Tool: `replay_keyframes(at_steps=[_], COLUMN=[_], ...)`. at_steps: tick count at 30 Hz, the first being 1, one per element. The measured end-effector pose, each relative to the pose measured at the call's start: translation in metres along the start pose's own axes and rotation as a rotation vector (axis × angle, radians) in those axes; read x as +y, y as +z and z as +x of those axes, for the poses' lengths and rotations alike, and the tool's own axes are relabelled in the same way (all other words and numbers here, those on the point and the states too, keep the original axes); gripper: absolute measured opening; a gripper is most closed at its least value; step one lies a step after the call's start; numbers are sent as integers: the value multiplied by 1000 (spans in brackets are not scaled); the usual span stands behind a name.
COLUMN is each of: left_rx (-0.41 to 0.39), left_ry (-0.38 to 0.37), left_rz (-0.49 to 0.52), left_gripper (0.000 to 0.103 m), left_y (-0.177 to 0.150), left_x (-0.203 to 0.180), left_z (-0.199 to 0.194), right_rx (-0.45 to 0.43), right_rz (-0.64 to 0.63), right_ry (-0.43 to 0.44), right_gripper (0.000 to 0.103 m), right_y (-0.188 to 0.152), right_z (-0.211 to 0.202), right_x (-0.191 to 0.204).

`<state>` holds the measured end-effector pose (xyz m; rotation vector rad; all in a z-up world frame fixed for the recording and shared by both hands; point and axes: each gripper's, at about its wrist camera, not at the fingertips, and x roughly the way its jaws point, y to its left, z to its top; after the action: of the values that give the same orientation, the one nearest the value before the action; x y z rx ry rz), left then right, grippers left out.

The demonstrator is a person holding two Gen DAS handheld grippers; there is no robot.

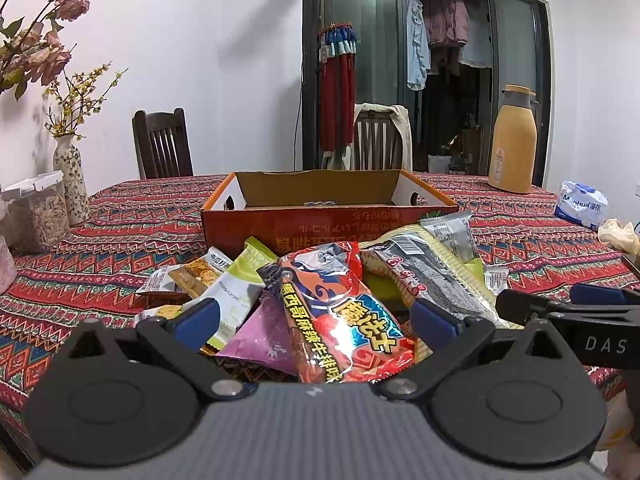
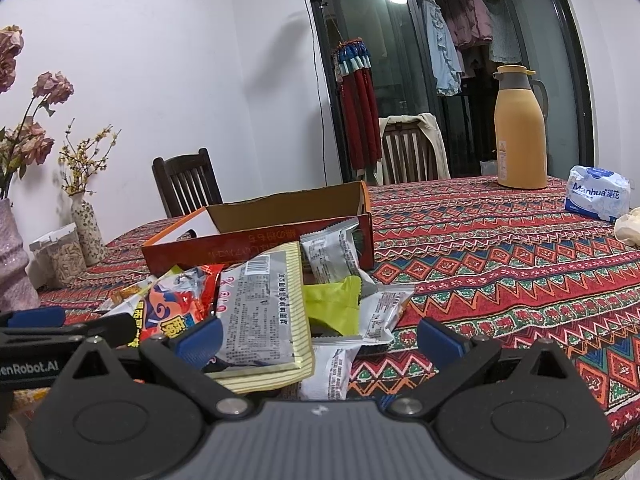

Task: Organize snacks

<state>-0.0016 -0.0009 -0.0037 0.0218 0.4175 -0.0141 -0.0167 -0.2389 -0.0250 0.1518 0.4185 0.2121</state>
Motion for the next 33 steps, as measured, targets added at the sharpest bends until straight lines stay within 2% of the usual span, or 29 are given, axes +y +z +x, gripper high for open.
replay_keyframes(at_steps=[27,33], left_rx=[-32,4], left_ry=[12,41], left_rz=[-45,-79], left_gripper=[103,103], left_y=[5,7], left_x=[21,41], left_z=[-2,14], right_rx=[-3,17], right_rz=[-35,-103], right_ry=[2,41], right_gripper=[103,93], right_y=[6,18], right_z=[8,30], right_x=[7,25])
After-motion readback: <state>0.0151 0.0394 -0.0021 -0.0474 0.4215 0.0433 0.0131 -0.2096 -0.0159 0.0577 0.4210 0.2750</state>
